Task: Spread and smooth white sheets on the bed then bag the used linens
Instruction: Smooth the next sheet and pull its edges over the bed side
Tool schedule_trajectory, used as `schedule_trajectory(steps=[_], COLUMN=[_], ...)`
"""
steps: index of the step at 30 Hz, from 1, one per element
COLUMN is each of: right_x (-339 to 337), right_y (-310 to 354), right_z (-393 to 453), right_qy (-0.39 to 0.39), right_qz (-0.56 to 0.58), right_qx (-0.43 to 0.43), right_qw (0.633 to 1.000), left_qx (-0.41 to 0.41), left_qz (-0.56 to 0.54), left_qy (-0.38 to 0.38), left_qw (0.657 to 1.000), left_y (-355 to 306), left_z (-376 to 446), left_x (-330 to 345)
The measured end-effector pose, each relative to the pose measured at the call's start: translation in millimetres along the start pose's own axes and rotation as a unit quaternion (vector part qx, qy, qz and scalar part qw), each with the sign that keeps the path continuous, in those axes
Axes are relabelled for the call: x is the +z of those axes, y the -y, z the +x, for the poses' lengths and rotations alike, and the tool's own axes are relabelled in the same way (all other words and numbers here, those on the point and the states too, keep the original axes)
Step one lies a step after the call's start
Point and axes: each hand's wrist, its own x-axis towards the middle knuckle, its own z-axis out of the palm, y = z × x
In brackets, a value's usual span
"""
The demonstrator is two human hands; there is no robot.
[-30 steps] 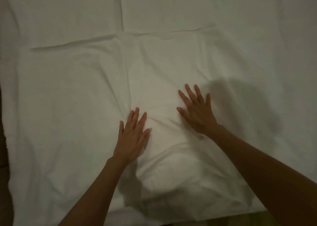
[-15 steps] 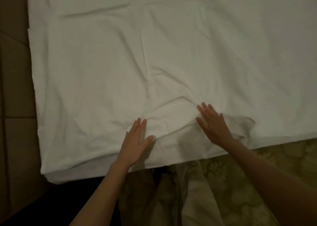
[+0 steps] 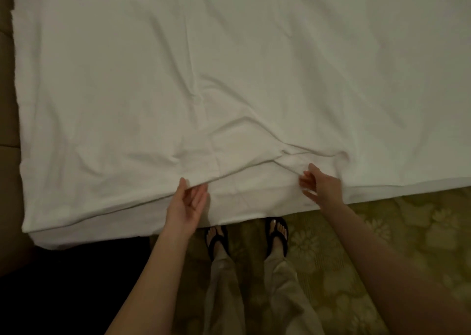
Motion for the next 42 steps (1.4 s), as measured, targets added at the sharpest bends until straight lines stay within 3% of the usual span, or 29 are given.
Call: schedule_trajectory(steps=[3, 9, 14, 17, 23, 25, 29, 34, 38, 40, 42], right_x=[-3.7, 0.1, 6.6, 10.5, 2.5, -8.2, -17.8, -6.7, -15.5, -19.9, -15.7], right_y=[2.9, 10.7, 18.3, 14.9, 19.9, 13.3, -17.0, 13.2, 33.1, 29.1, 8.4], right_z=[2.4, 1.6, 0.6, -0.2, -7.3, -11.1, -14.6, -14.4, -13.1, -10.1, -17.5], right_qy=[0.048, 0.124, 0.125, 0.104, -0.018, -0.038, -0.045, 0.069, -0.029, -0.019, -0.061], right_qz=[0.121, 0.111, 0.273, 0.273, 0.294, 0.283, 0.258, 0.339, 0.419, 0.496, 0.516], right_qx=[0.117, 0.178, 0.157, 0.142, 0.02, 0.012, 0.085, 0.061, 0.011, 0.066, 0.106], right_qw=[0.985, 0.97, 0.941, 0.946, 0.955, 0.958, 0.961, 0.936, 0.907, 0.866, 0.848], left_qx=[0.058, 0.175, 0.223, 0.238, 0.281, 0.275, 0.185, 0.12, 0.16, 0.174, 0.16], left_qz=[-0.021, 0.024, 0.065, 0.077, 0.077, 0.091, 0.075, -0.063, -0.112, -0.09, -0.089], left_qy=[-0.031, -0.092, -0.116, -0.129, -0.105, -0.111, -0.118, -0.015, -0.007, -0.032, -0.071], left_qw=[0.998, 0.98, 0.966, 0.96, 0.951, 0.951, 0.973, 0.991, 0.981, 0.98, 0.981], left_y=[5.0, 7.0, -0.3, -9.3, -37.4, -31.2, -14.8, -30.8, -48.0, -43.0, -32.1], left_z=[4.0, -9.7, -14.2, -15.4, -23.3, -20.5, -8.3, -5.3, -10.0, -11.3, -10.3], left_x=[19.3, 20.6, 12.3, 0.5, -9.1, -14.9, -24.4, 1.3, 0.4, -6.7, -18.9])
